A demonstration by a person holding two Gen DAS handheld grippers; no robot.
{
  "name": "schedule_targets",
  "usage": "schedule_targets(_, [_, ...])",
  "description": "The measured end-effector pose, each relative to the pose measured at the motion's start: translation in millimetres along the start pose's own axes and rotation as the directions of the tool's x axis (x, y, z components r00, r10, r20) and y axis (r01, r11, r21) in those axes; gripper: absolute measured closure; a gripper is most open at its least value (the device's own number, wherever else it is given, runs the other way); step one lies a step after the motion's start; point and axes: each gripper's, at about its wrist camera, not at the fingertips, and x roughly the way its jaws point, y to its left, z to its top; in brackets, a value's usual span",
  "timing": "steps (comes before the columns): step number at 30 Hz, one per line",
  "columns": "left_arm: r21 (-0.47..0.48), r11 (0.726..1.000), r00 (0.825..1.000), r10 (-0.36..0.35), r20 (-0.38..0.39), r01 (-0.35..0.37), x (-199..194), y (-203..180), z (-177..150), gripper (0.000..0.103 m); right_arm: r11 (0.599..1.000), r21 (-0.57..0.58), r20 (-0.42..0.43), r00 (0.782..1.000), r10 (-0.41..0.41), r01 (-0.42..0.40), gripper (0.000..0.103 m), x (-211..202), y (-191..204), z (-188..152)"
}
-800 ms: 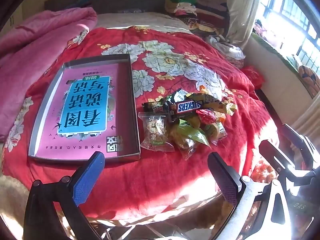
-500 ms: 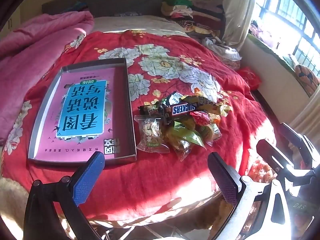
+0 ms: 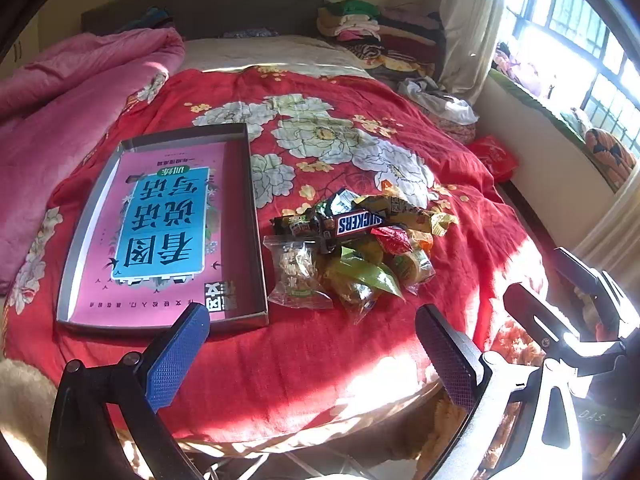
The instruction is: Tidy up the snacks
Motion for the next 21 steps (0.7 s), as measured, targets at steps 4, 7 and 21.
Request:
schedule_targets(4, [0.003, 1.000, 1.000, 0.000, 0.008, 0.000, -1.7, -0.6, 0.1, 0.001, 1.000, -0.008, 0.007, 1.000, -0.009, 0.009, 0.000, -3.2, 2.3, -0.2])
schedule_targets(7, [0.004, 1.000, 1.000, -0.002, 0.011, 0.002, -3.5, -0.6, -0.2, 0.001, 1.000, -0.010, 0.008, 1.000, -0.009, 0.010, 0.000, -5.1, 3.1, -0.5])
schedule_targets(21, [0.004, 1.000, 1.000, -0.001, 0.015, 0.001, -6.1, -1.7, -0.8, 0.001, 1.000, -0.012, 0.017, 1.000, -0.015, 0.015, 0.000, -7.4, 3.0, -0.5])
